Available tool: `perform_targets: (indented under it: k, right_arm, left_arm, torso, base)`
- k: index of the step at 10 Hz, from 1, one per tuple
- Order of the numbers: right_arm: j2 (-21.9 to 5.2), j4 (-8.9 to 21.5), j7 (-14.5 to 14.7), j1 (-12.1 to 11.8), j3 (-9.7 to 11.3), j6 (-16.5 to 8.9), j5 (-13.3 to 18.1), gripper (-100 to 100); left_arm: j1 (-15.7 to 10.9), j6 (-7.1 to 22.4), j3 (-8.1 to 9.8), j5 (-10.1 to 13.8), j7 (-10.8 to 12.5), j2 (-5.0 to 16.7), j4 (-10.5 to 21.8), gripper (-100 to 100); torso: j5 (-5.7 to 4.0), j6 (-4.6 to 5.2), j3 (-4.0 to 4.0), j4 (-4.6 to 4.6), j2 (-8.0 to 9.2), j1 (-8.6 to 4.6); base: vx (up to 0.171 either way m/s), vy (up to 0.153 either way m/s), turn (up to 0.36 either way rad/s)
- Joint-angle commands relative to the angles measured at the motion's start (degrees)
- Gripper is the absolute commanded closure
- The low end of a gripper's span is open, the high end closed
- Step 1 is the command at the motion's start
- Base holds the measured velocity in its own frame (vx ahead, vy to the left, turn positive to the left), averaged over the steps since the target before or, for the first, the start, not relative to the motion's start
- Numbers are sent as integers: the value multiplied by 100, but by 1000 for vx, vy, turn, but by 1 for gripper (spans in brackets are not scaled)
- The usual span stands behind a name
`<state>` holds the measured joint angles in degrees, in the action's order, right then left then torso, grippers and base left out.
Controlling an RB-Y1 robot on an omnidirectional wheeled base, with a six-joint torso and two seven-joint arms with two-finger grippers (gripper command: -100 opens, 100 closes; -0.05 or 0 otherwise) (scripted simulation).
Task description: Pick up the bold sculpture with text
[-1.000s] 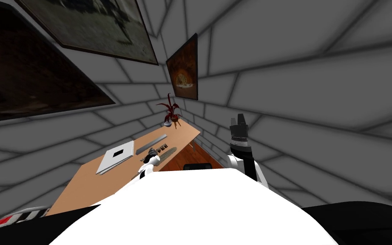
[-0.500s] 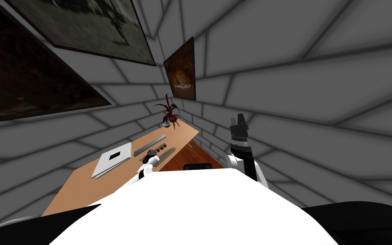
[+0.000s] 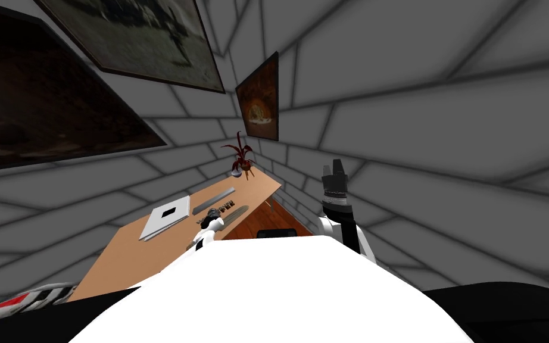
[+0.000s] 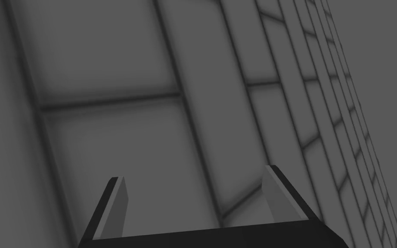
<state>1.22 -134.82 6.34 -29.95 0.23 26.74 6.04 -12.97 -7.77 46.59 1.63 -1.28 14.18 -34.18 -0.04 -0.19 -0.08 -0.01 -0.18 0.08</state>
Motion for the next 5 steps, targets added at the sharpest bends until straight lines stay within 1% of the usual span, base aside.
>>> perform_targets:
  k: [1,2,3,4,5]
  right_arm:
    - [0,0,0,0,0,0,0,0]
    - [0,0,0,0,0,0,0,0]
    - [0,0,0,1,1,0,0,0]
    - [0,0,0,2,1,0,0,0]
    - [0,0,0,1,0,0,0,0]
  left_arm:
    - [72,108,-286,-2,43,-131,-265,100]
    - [72,108,-309,-2,43,-131,-265,100]
    - [72,108,-309,-2,43,-131,-265,100]
    - [116,179,-535,1,82,-195,-418,100]
    - [160,250,-754,4,121,-260,-570,100]
  torso:
    - [0,0,0,0,0,0]
    - [1,3,-4,0,-8,-2]
    - [2,19,-2,4,-7,-7]
    - [2,23,3,7,1,-8]
    - [-2,8,3,4,3,-6]
  base:
    - [76,-8,387]
    - [56,-16,112]
    - [21,-11,-50]
    - [34,-4,203]
    - [59,-10,409]
